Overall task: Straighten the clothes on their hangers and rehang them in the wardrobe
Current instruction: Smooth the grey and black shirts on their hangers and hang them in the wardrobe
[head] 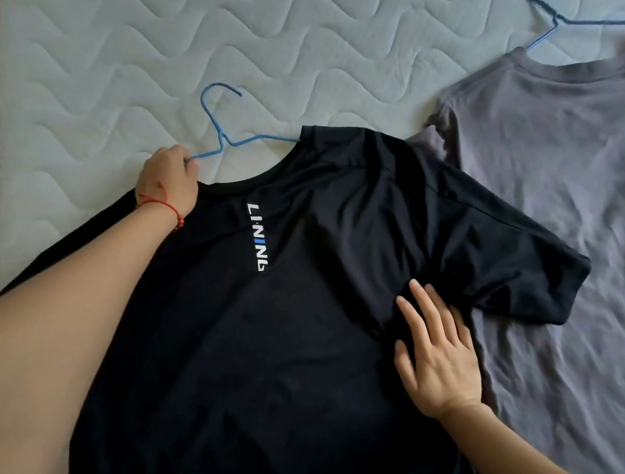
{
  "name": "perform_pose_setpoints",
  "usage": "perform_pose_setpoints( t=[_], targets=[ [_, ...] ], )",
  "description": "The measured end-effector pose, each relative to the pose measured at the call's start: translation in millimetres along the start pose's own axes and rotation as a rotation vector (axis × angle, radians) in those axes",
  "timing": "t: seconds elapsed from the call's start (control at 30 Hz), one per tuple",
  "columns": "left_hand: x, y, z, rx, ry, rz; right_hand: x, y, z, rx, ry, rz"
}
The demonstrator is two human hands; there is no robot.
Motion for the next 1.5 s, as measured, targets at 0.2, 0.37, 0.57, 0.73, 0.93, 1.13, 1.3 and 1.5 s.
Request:
perform_pose_setpoints(
  t=[0.2,0.37,0.57,0.73,0.93,1.13,1.3,1.5],
  targets=[
    [-31.2,29.7,-31.0,-0.324,0.134,0.03,-0.7,0.5,-1.5,0.046,0.001,0.013],
    [-74.8,63.7,-55.8,-0.399,0.222,0.086,-0.6,-0.9,-6.5,0.122,-0.061,-0.002],
    [-139.2,136.1,-68.0,-0.36,0.281,0.097,8.1,22.5,-35.3,0.51,-0.298,-0.15],
    [-183.7,194.6,-54.8,-0.295,0.364,0.025,72.1,119.8,-84.2,0.945,-0.239,0.121],
    [-184.4,224.7,-40.9,-0.248,0.444,-0.064,195.5,206.8,-104.3,0.903,-0.179,0.352],
    [-160.2,216.2,-49.4,-0.217,0.48,-0.109,282.3,214.2,-68.0,0.873,-0.224,0.413],
    [-146.4,202.4,-53.0,-0.234,0.465,-0.152,297.5,194.3,-64.2,0.777,-0.241,0.509],
    [-143.9,194.4,-52.1,-0.234,0.47,-0.176,310.6,181.2,-60.9,0.635,-0.281,0.566]
  ],
)
Point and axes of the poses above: each hand's wrist, its own x-axis towards the middle knuckle, its own z-axis out of the palm, y = z × x, the point moved 6 cm from there along x, towards the middle knuckle, and after that the axes turned 13 degrees about -x, right-handed, at the moved point
